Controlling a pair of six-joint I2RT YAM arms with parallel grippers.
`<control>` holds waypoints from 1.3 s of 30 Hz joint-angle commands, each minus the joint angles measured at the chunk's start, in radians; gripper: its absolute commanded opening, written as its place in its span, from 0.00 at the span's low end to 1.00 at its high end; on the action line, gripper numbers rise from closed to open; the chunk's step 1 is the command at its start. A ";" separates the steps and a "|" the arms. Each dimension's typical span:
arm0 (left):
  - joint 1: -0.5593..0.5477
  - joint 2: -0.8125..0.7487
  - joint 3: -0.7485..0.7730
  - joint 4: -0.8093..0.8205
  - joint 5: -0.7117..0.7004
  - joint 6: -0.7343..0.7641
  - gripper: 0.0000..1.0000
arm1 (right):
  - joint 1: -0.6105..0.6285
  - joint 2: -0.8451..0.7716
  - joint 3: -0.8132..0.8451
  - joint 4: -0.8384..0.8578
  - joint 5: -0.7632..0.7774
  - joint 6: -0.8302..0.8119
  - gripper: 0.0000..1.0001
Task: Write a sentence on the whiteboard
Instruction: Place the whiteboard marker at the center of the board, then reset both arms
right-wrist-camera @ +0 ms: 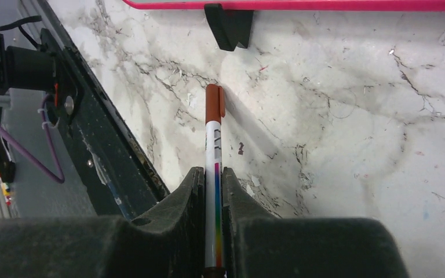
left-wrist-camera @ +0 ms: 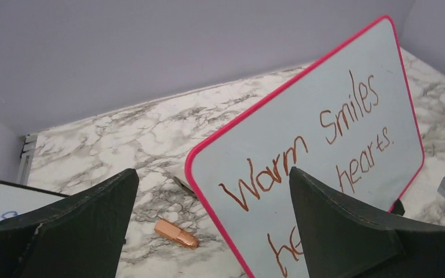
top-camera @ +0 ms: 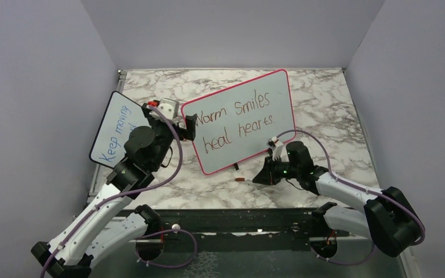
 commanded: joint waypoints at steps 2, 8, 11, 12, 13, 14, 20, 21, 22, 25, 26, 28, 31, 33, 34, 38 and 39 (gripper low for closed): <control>0.108 -0.089 -0.062 0.047 -0.050 -0.167 0.99 | 0.001 0.045 -0.045 0.097 0.095 0.045 0.07; 0.173 -0.162 -0.127 0.010 -0.078 -0.218 0.99 | 0.001 0.002 -0.073 0.076 0.197 0.065 0.19; 0.181 -0.211 -0.153 -0.019 -0.106 -0.224 0.99 | 0.001 -0.040 -0.071 0.031 0.258 0.065 0.22; 0.182 -0.231 -0.163 -0.028 -0.113 -0.227 0.99 | 0.001 -0.054 -0.069 0.016 0.278 0.064 0.24; 0.182 -0.251 -0.175 -0.037 -0.121 -0.231 0.99 | 0.001 -0.066 -0.069 0.005 0.293 0.062 0.26; 0.183 -0.270 -0.185 -0.046 -0.129 -0.236 0.99 | 0.001 -0.078 -0.070 -0.006 0.301 0.061 0.31; 0.184 -0.368 -0.214 -0.099 -0.162 -0.265 0.99 | 0.001 -0.150 -0.052 -0.083 0.335 0.056 0.56; 0.184 -0.384 -0.216 -0.104 -0.170 -0.269 0.99 | 0.001 -0.171 -0.046 -0.104 0.347 0.058 0.63; 0.184 -0.395 -0.218 -0.107 -0.178 -0.274 0.99 | 0.001 -0.195 -0.036 -0.126 0.364 0.060 0.68; 0.184 -0.421 -0.216 -0.115 -0.193 -0.276 0.99 | 0.001 -0.280 0.005 -0.215 0.442 0.062 0.79; 0.184 -0.427 -0.214 -0.119 -0.202 -0.281 0.99 | 0.001 -0.312 0.022 -0.260 0.474 0.064 0.81; 0.184 -0.441 -0.208 -0.132 -0.219 -0.297 0.99 | 0.001 -0.385 0.067 -0.325 0.551 0.065 0.83; 0.184 -0.470 -0.202 -0.147 -0.236 -0.307 0.99 | 0.001 -0.488 0.145 -0.431 0.703 0.057 0.91; 0.184 -0.495 -0.200 -0.154 -0.262 -0.321 0.99 | 0.002 -0.554 0.205 -0.483 0.799 0.023 0.96; 0.184 -0.508 -0.198 -0.160 -0.273 -0.328 0.99 | 0.001 -0.580 0.234 -0.511 0.847 0.010 0.97; 0.184 -0.589 -0.194 -0.179 -0.290 -0.332 0.99 | 0.001 -0.672 0.372 -0.622 1.019 -0.026 1.00; 0.184 -0.611 -0.196 -0.180 -0.296 -0.332 0.99 | 0.001 -0.690 0.400 -0.641 1.058 -0.040 1.00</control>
